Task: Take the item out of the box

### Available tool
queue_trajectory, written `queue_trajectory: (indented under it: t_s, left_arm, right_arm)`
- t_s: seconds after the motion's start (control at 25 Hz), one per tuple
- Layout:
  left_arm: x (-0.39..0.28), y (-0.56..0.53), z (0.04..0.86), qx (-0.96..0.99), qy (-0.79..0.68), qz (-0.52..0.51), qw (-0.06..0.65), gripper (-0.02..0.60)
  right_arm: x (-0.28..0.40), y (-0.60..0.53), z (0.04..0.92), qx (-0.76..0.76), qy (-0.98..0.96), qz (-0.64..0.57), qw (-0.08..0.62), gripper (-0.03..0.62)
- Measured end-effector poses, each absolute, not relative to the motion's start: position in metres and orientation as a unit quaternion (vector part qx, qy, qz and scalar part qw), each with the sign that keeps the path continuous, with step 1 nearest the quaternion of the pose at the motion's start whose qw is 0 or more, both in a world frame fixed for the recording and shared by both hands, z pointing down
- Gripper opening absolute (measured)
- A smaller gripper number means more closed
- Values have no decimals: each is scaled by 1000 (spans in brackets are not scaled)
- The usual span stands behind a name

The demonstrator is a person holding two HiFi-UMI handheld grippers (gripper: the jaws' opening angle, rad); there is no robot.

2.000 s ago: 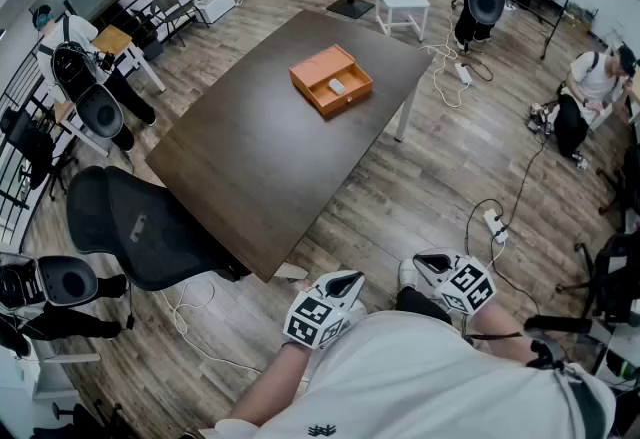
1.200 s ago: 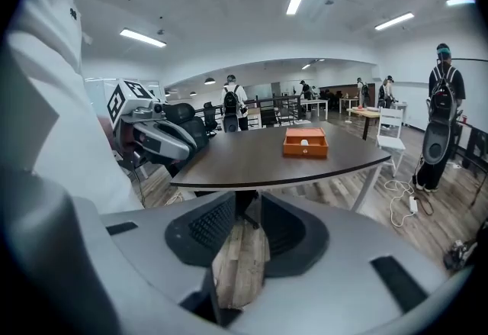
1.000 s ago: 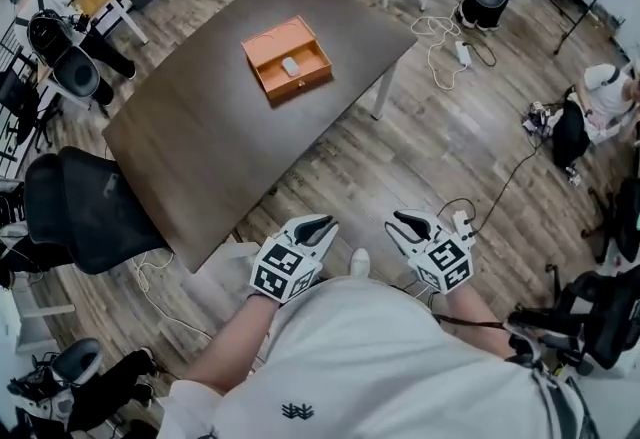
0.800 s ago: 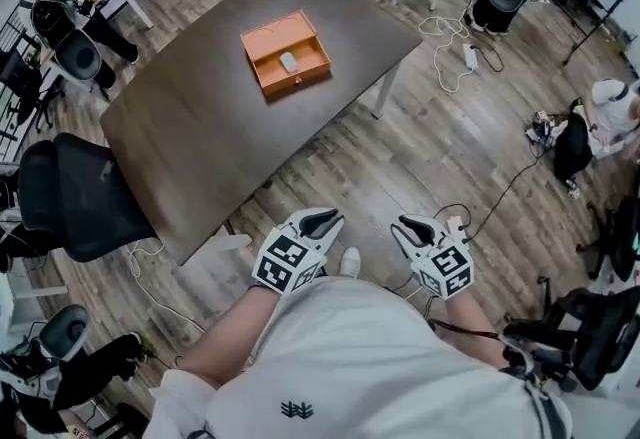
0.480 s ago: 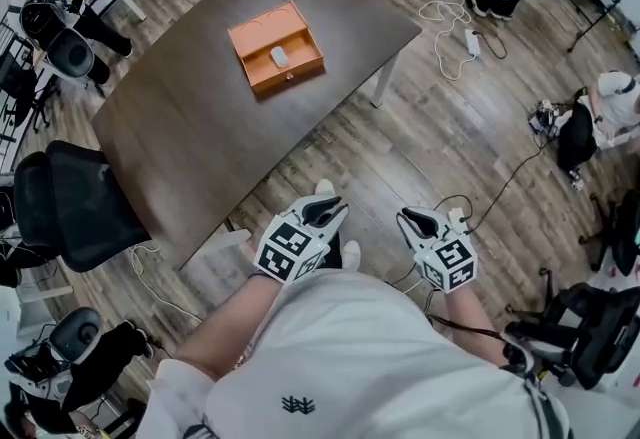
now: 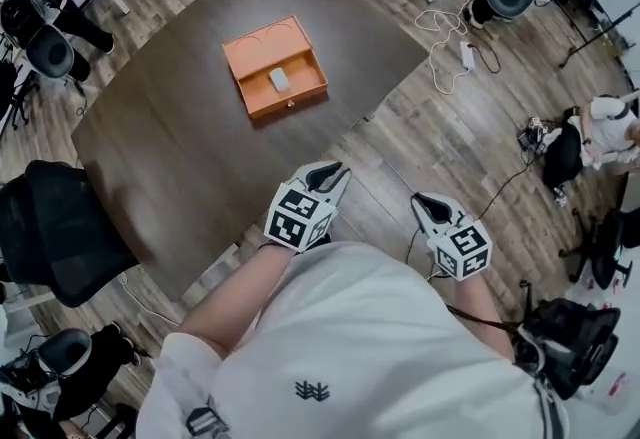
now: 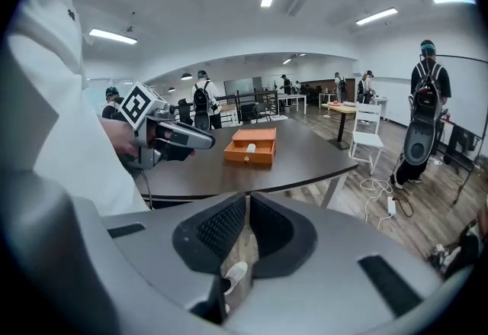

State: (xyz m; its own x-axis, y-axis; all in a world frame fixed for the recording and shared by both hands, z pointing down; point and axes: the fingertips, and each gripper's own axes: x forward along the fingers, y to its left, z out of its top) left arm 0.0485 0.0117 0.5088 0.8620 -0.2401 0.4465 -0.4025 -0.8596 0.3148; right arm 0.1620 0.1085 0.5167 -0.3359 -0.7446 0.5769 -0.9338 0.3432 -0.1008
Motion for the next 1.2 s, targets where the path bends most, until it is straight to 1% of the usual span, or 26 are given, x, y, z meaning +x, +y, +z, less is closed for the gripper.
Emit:
queue_trajectory:
  t_s: [0.08,0.2,0.4,0.64,0.8,0.96,1.2]
  left_arm:
    - [44,-24,513,938,-185,194,218,66]
    - [36,-69,526,930,-201,192,242,92]
    - [16,-130,548,902,-256,198,284,109]
    - [3,-207,576,868,-331,206,309,155]
    - [-2,-251,599,835,-390,226,317,176]
    - [-1,-288,624,796,-435,246,341,207]
    - [12,-329,664,743,-472,309,359,207]
  right_arm:
    - [159,78,516,524,-792,210,233,17]
    - [149,38,522,505,-801,211,243,17]
    - [134,-7,530,467,-820,215,252,17]
    - [145,-65,544,421,-841,214,262,17]
    - [168,-106,543,384,-861,204,264,17]
    - [205,-151,539,347,-878,196,267,17]
    - [266,-210,551,313,-889,201,267,17]
